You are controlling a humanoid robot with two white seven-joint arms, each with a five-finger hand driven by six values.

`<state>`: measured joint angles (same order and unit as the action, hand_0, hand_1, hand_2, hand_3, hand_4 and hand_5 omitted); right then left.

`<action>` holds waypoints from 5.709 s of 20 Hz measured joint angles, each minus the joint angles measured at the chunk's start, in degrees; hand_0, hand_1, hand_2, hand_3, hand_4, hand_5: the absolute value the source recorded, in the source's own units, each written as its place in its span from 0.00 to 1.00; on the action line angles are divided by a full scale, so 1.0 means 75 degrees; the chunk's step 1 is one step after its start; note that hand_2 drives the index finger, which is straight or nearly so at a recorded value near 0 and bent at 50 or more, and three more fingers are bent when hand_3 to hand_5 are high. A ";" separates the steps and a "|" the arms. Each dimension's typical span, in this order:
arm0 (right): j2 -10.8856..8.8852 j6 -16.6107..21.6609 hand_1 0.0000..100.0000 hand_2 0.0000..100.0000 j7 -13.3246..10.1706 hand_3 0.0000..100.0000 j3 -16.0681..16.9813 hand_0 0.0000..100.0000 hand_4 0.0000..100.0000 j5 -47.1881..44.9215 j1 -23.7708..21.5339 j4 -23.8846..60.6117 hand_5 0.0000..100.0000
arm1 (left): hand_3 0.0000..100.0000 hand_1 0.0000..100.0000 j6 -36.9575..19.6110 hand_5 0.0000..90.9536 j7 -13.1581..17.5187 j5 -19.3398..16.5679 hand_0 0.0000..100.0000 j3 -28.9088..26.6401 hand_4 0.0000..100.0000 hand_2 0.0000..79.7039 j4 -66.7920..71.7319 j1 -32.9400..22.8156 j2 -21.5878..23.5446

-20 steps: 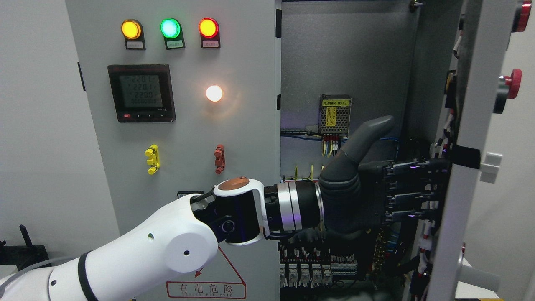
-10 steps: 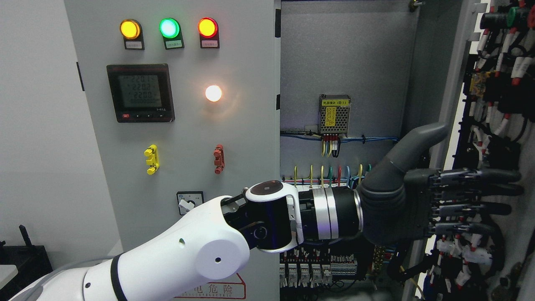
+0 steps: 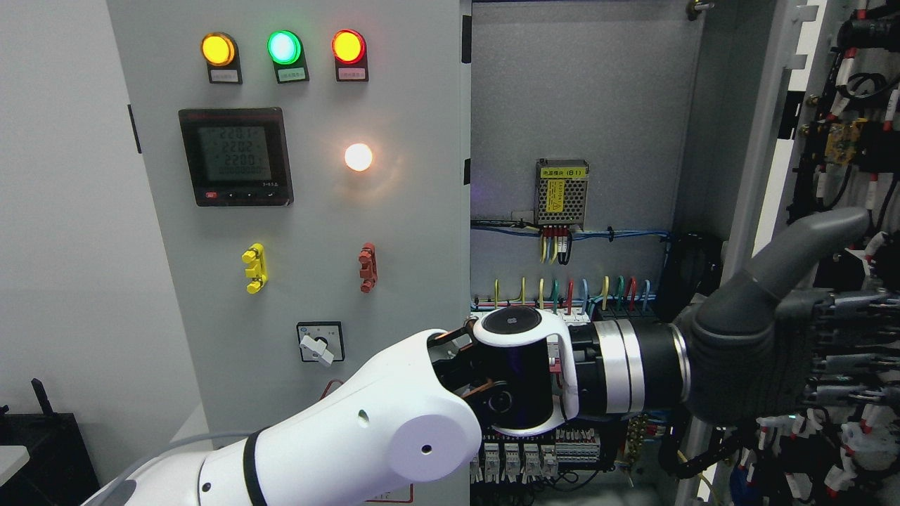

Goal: Open door with both hands

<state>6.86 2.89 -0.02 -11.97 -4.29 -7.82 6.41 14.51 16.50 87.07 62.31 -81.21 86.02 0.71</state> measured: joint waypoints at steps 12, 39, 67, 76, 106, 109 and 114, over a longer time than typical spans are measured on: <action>0.0000 0.0000 0.00 0.00 -0.0014 0.00 0.0000 0.00 0.00 -0.0001 0.0000 0.0000 0.00 | 0.00 0.00 -0.0207 0.00 -0.0065 -0.0135 0.00 -0.0048 0.03 0.00 0.0166 -0.0008 -0.0461; 0.0000 0.0000 0.00 0.00 -0.0017 0.00 0.0000 0.00 0.00 0.0000 0.0000 0.0000 0.00 | 0.00 0.00 -0.0948 0.00 -0.0631 0.0459 0.00 0.0637 0.03 0.00 0.0678 0.0531 -0.0677; 0.0000 0.0000 0.00 0.00 -0.0060 0.00 0.0001 0.00 0.00 0.0003 0.0000 0.0001 0.00 | 0.00 0.00 -0.1384 0.00 -0.1146 0.0526 0.00 0.1390 0.03 0.00 0.0602 0.0660 -0.0721; 0.0000 0.0000 0.00 0.00 -0.0028 0.00 0.0000 0.00 0.00 0.0000 0.0000 0.0000 0.00 | 0.00 0.00 -0.0813 0.00 -0.0551 0.0425 0.00 0.1013 0.03 0.00 0.0569 0.0575 -0.0426; 0.0000 0.0000 0.00 0.00 -0.0023 0.00 0.0000 0.00 0.00 0.0000 0.0000 0.0000 0.00 | 0.00 0.00 -0.0817 0.00 0.1658 -0.1362 0.00 0.0631 0.03 0.00 -0.2600 -0.5031 0.7069; 0.0000 0.0000 0.00 0.00 -0.0023 0.00 0.0000 0.00 0.00 0.0000 0.0000 0.0000 0.00 | 0.00 0.00 -0.0841 0.00 0.1842 -0.1706 0.00 0.0639 0.03 0.00 -0.2439 -0.5799 0.7572; 0.0000 0.0000 0.00 0.00 -0.0023 0.00 0.0000 0.00 0.00 0.0001 0.0000 0.0000 0.00 | 0.00 0.00 -0.1017 0.00 0.2140 -0.2218 0.00 0.0646 0.03 0.00 -0.1903 -0.7067 0.8160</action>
<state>6.85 2.89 -0.19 -11.97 -4.28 -7.82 6.42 6.88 32.55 70.44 67.16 -95.49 33.02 61.91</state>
